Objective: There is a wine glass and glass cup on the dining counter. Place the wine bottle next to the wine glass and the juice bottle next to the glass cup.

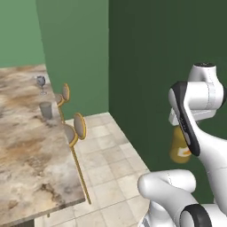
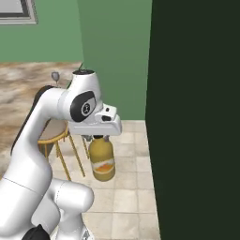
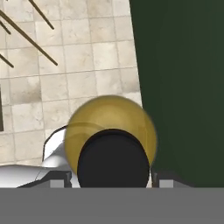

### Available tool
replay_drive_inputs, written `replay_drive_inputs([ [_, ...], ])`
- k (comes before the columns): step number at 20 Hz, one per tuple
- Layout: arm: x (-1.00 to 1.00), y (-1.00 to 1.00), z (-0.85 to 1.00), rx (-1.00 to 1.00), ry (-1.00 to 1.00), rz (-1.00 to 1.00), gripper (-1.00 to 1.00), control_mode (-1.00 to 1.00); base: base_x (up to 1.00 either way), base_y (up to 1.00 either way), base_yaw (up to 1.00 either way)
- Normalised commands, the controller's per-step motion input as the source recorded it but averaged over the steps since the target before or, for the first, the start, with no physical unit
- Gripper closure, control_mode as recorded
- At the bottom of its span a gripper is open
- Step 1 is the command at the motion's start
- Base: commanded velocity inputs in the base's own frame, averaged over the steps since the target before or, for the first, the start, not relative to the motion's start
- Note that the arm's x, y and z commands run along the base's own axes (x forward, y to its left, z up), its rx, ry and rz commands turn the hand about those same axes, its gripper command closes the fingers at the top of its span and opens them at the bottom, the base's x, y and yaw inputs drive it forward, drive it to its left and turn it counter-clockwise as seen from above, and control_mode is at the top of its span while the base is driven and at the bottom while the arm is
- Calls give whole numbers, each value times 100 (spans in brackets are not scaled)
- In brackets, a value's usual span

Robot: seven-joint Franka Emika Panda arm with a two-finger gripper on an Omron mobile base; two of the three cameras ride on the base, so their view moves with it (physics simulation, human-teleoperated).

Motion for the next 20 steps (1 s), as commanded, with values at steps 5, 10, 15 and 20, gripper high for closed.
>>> replay_drive_inputs([
  [5,0,0,0,0,0,0,100,100,58,-21,34],
  [10,0,0,0,0,0,0,100,100,58,-21,34],
  [15,0,0,0,0,0,0,100,100,61,-23,29],
  [20,0,0,0,0,0,0,100,100,59,-22,32],
])
